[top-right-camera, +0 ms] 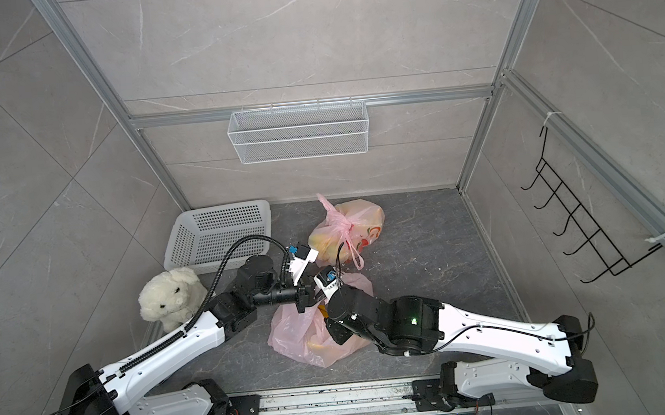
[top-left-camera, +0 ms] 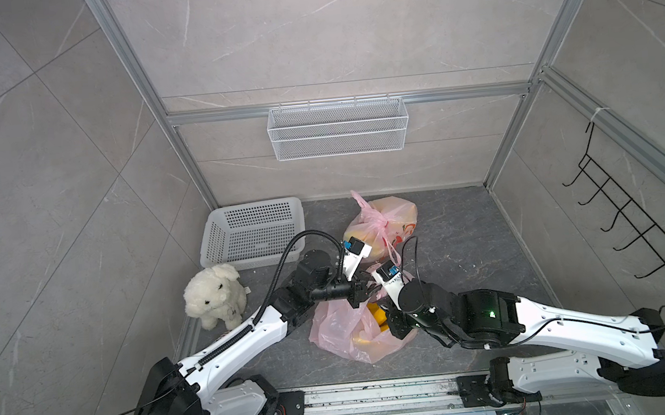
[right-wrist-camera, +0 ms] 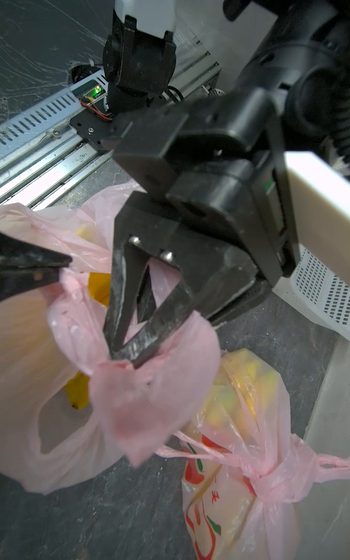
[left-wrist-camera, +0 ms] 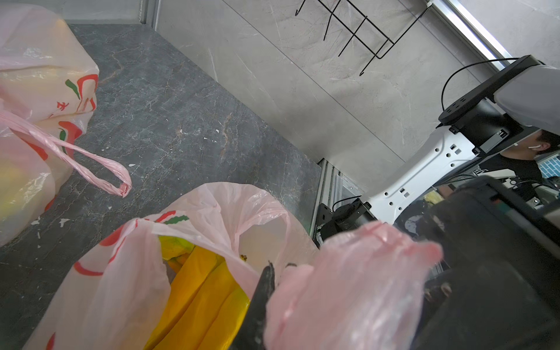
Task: Place the banana into a plastic bag & tie a knot
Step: Cross the plastic bag at the center of the board.
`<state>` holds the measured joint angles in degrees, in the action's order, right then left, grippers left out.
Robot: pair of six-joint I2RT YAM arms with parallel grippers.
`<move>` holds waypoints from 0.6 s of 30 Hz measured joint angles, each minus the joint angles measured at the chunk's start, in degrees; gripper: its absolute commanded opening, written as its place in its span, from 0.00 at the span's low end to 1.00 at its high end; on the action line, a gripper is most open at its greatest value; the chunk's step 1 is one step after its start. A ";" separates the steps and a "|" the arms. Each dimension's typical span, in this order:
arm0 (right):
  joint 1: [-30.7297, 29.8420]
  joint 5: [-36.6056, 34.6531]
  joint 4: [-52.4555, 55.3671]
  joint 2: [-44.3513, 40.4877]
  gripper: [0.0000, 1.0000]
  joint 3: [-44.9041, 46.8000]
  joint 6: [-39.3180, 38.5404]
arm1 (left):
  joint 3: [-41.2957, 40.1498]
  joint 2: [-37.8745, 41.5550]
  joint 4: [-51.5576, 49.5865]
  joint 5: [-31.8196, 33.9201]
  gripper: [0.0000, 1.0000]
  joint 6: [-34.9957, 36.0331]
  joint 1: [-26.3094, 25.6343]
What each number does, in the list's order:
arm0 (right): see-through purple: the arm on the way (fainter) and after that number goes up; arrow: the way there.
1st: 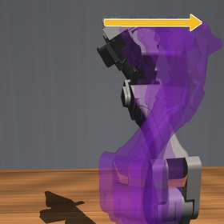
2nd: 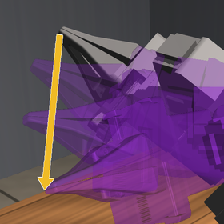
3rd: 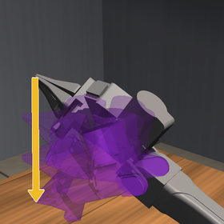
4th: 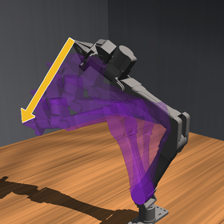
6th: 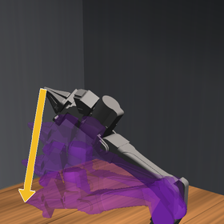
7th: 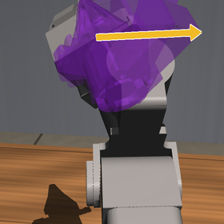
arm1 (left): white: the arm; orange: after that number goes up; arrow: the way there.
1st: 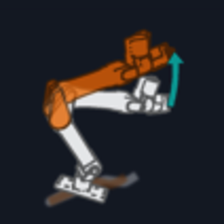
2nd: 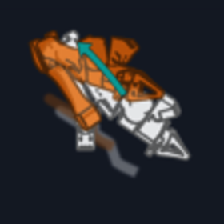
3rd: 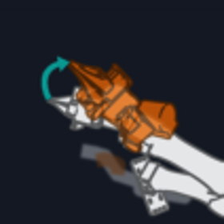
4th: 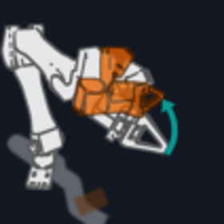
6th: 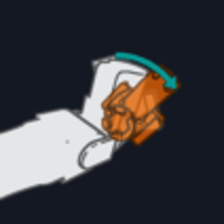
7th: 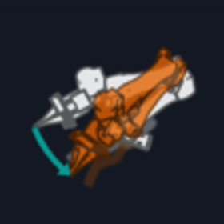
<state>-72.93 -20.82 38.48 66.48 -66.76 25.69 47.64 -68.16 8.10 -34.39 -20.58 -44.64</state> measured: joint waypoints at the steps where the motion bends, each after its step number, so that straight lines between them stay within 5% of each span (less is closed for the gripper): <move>1: -0.09 -0.42 -0.11 0.87 0.00 0.00 0.00 | 0.00 0.00 -0.11 0.11 0.13 0.00 0.00; 9: -0.52 -4.48 -1.31 4.72 0.00 0.94 0.26 | 0.00 0.09 -1.53 0.90 0.15 -0.04 0.26; 11: -0.61 -5.42 -2.45 4.55 0.02 1.70 0.22 | 0.00 0.28 -1.53 0.83 0.06 -0.09 0.42; 18: -0.68 -1.51 -5.38 0.37 0.32 4.00 -2.12 | -1.03 2.19 0.04 0.37 0.00 0.00 0.55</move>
<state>-73.60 -22.33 33.10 66.85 -62.76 23.57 46.61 -65.98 8.14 -34.02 -20.58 -44.10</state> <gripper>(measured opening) 0.260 0.062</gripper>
